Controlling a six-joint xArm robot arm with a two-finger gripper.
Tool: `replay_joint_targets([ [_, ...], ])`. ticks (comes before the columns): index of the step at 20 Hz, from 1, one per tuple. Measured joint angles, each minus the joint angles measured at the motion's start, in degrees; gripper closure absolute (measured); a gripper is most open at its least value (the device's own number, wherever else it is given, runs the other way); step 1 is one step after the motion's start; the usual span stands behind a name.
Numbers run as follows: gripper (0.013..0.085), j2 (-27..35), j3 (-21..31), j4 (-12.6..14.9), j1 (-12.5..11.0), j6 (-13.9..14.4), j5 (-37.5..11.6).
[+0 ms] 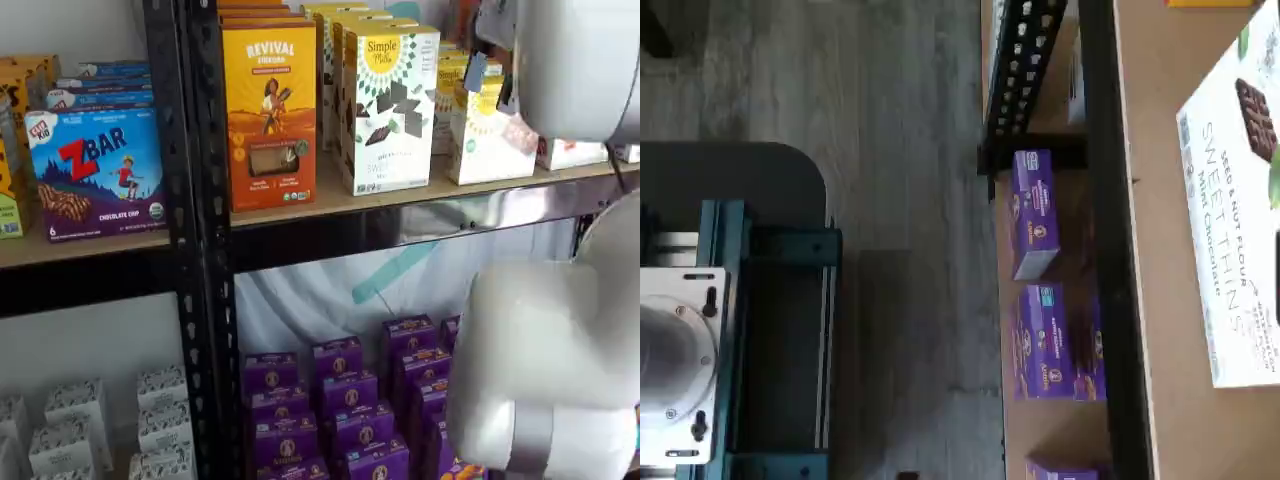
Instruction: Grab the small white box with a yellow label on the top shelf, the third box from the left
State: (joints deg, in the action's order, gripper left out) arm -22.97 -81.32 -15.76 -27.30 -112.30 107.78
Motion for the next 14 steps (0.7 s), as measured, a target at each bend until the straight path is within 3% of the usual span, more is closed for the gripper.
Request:
replay_joint_targets([
  [2, 0.013, 0.11, -0.2, 2.81, 1.62, 0.57, 0.03],
  [5, 0.013, 0.37, -0.28, 2.63, 1.78, 0.83, 0.25],
  [9, 0.013, -0.01, 0.3, -1.2, 0.24, 0.65, -0.66],
  [14, 0.013, -1.89, 2.89, -6.79, -2.0, -0.03, -6.06],
])
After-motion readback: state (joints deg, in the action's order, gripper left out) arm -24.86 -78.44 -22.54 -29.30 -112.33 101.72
